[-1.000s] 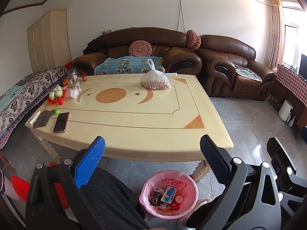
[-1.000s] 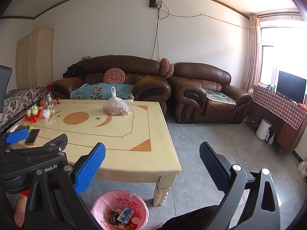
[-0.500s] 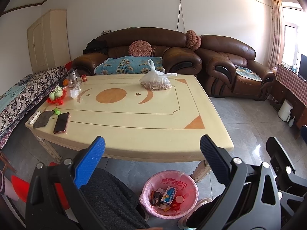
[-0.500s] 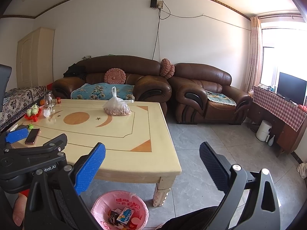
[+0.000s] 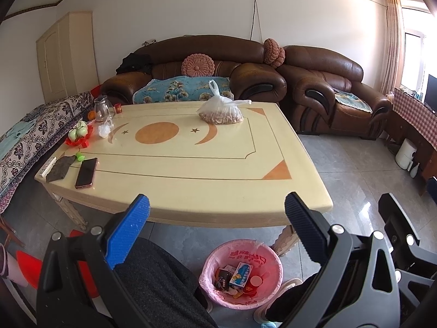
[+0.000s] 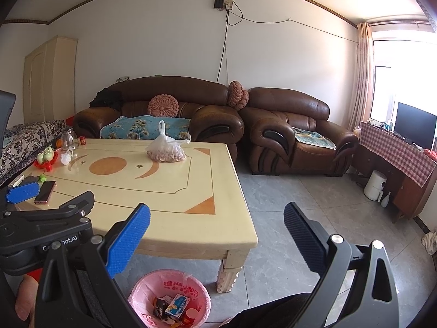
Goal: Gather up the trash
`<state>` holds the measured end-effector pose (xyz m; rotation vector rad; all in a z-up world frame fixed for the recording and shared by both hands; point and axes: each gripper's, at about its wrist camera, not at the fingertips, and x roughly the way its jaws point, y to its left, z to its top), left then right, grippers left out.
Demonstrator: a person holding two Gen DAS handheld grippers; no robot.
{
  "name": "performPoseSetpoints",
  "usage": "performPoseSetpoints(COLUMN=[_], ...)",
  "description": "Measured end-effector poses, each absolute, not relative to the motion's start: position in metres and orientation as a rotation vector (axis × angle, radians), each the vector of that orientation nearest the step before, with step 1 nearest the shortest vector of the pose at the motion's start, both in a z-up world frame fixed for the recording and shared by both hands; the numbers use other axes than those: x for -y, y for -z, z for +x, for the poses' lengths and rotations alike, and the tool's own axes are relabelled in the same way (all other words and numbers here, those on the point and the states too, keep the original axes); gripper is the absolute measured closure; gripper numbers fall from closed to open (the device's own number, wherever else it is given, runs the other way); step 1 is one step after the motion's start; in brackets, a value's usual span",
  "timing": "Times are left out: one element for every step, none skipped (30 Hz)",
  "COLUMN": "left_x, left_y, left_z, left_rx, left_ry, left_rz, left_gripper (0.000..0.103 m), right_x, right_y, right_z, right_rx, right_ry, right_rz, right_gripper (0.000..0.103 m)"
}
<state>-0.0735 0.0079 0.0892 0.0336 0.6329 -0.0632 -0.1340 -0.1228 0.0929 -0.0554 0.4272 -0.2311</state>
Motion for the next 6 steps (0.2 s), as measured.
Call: performPoseSetpoints(left_x=[-0.0075,-0.0076,-0.0074,-0.0076,-0.0078,-0.0081], left_y=[-0.0891,-0.0889,-0.0889,-0.0892,-0.0892,-0.0893], left_z=[-0.0736,-0.0737,-0.0741,-0.0728,-0.0729,-0.0731], left_rx=[-0.633,-0.633,-0.632,-0.633,-0.636,-0.638], left_ry=[0.061,0.057,0.057,0.059,0.061,0.063], left_rz=[0.035,0.033,0.034,0.034,0.031,0.028], left_gripper=[0.006,0.006,0.006,0.006,0.006,0.006], right_x=[0.1232,0.1231,0.1233,0.1233,0.1234,0.1234], right_y=[-0.0925,-0.0919,-0.0918,-0.0918,-0.0919,-0.0919], right_z=[-0.1340,-0.1346,-0.1346,-0.1345,-0.1344,-0.1342], right_rx=[-0.427,-0.428,-0.427,-0.427,-0.428,-0.427], right_ry=[0.231,0.231,0.230,0.231,0.230,0.229], right_rz=[-0.054,-0.054,-0.053,-0.053,-0.053,-0.053], right_gripper=[0.007,0.007,0.007,0.007,0.007,0.007])
